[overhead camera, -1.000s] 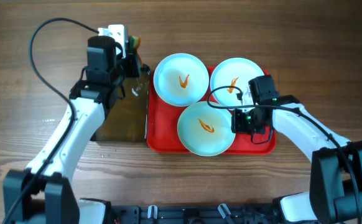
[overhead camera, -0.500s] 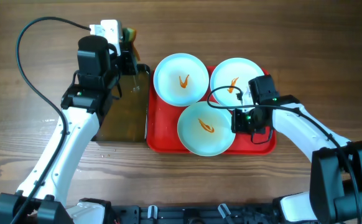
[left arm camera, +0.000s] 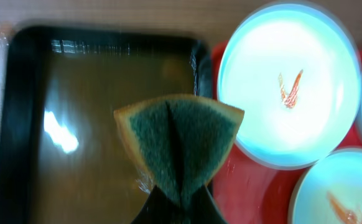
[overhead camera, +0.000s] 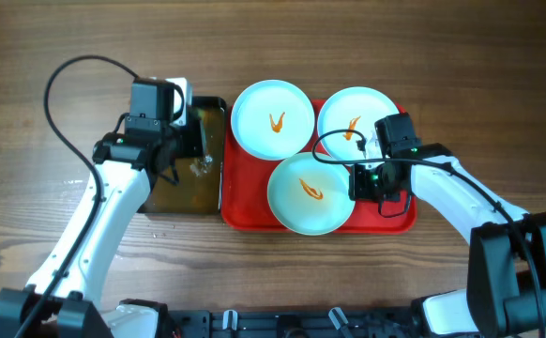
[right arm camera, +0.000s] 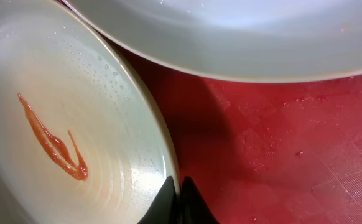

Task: Clean dirty plates on tray and stack at the side
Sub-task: 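Wipe the front plate with the sponge while the right gripper holds its rim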

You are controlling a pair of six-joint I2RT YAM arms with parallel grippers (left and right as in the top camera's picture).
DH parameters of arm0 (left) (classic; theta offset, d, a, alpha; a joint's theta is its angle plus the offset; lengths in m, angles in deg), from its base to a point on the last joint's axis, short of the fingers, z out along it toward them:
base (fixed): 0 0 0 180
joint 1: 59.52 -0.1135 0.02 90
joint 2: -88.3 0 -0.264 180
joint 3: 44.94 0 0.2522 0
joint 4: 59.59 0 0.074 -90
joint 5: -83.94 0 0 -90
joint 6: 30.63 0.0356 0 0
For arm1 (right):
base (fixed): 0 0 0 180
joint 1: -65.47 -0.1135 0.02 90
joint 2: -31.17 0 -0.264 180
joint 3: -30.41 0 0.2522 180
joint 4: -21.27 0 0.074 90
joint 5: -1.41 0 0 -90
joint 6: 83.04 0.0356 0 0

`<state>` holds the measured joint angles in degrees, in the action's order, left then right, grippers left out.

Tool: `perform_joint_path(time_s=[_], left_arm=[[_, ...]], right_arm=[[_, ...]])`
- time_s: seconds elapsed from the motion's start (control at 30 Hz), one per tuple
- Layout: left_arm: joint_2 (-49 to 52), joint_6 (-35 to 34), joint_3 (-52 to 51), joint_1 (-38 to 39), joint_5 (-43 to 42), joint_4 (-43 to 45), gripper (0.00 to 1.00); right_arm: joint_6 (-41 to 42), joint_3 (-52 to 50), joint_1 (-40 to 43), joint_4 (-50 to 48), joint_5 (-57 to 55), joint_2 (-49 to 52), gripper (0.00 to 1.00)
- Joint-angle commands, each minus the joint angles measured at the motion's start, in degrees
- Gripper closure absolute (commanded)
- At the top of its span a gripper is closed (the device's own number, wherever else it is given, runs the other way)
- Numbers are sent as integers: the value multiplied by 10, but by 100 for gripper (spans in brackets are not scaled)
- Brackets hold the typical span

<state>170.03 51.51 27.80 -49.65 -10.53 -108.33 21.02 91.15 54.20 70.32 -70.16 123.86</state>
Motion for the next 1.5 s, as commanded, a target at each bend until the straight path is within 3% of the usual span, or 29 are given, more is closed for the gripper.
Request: perform_joint_path(time_s=[0.0, 0.2, 0.3, 0.4, 0.53, 0.87, 1.1, 1.3, 1.47], left_arm=[[39, -4, 3, 4, -17, -47, 96], [61, -5, 3, 4, -77, -54, 96], [61, -6, 3, 9, -148, -53, 96], [63, -61, 3, 43, -214, -30, 96], [83, -168, 3, 136, -223, 72, 96], [252, -275, 3, 224, -421, 311, 96], [315, -304, 3, 261, -445, 356, 96], [322, -303, 3, 246, -331, 276, 96], [318, -268, 3, 218, -294, 228, 96]], right_arm=[[0, 2, -1, -1, 9, 7, 96], [0, 2, -1, -1, 10, 7, 96], [1, 2, -2, -1, 10, 7, 96], [1, 2, -2, -1, 10, 7, 96], [0, 2, -2, -1, 10, 7, 96], [0, 2, -2, -1, 10, 7, 96], [-1, 2, -2, -1, 10, 7, 96], [-1, 2, -1, -1, 10, 7, 96], [-2, 2, -1, 0, 10, 7, 96]])
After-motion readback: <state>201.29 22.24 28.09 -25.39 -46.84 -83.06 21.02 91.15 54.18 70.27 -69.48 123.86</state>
